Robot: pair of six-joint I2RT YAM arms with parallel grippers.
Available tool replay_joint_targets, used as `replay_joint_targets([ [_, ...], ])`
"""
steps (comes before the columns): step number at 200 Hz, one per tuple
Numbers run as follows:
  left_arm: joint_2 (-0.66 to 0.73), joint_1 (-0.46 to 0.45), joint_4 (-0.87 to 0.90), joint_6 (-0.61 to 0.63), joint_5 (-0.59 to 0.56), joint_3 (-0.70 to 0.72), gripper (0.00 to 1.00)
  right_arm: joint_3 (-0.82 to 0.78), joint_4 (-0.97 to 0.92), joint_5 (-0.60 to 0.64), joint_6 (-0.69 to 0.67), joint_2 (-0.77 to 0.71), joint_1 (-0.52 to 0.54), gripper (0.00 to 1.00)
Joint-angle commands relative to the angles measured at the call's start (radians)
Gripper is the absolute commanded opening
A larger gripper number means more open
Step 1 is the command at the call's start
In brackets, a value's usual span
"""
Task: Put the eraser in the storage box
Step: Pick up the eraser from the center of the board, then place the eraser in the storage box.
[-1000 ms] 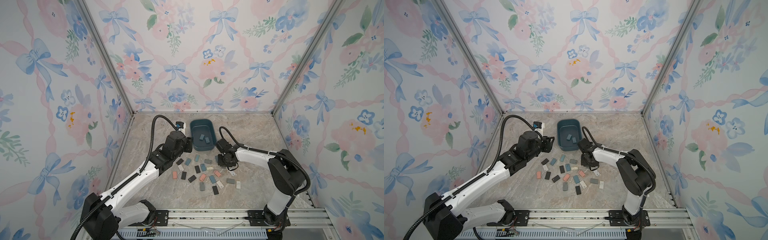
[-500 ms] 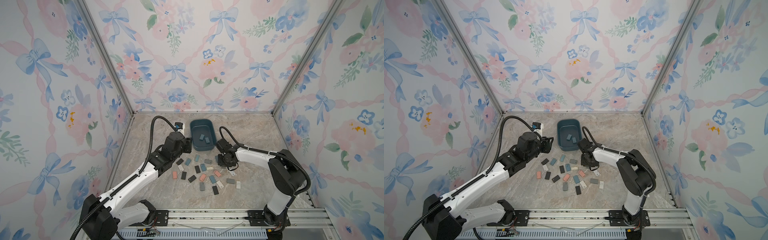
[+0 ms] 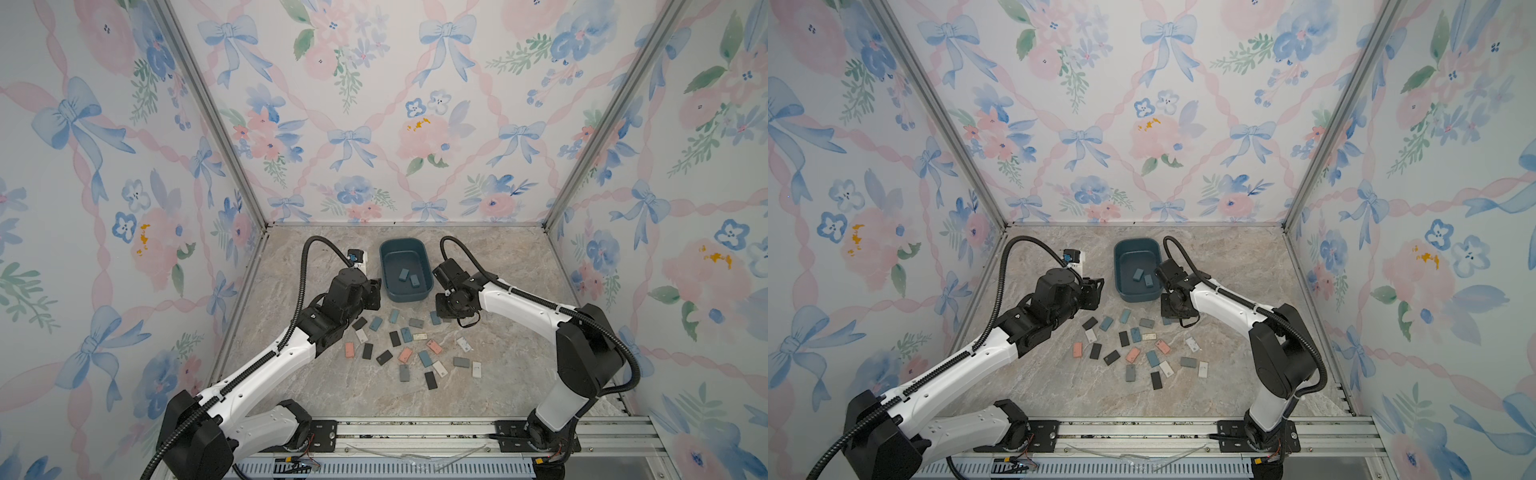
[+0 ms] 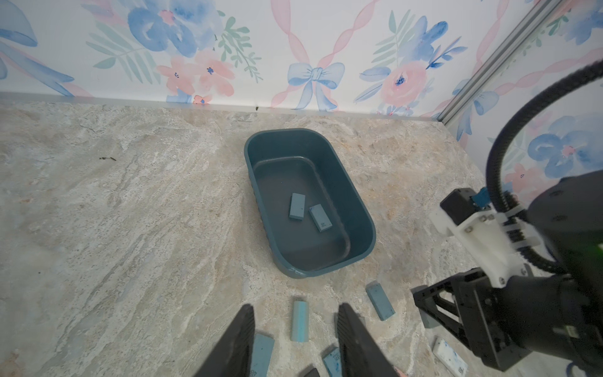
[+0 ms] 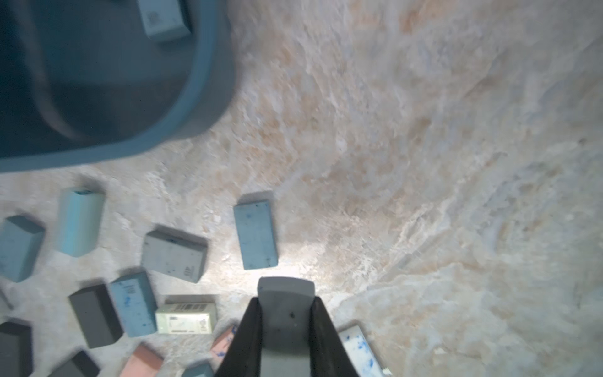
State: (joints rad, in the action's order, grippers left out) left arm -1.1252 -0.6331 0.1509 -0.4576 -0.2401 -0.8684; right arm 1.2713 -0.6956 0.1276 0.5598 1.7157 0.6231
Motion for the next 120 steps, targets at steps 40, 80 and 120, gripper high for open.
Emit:
replay_joint_targets([
  [40, 0.06, -0.002, -0.003, -0.029, -0.03, 0.062, 0.44, 0.359, -0.059, -0.065, -0.145, 0.151, -0.026, 0.24],
  [80, 0.094, -0.002, 0.019, -0.056, -0.047, 0.095, 0.44, 0.626, -0.106, -0.117, -0.194, 0.351, -0.03, 0.24],
  [120, 0.141, -0.002, 0.021, -0.097, -0.058, 0.124, 0.44, 0.864, -0.171, -0.186, -0.217, 0.554, -0.028, 0.22],
])
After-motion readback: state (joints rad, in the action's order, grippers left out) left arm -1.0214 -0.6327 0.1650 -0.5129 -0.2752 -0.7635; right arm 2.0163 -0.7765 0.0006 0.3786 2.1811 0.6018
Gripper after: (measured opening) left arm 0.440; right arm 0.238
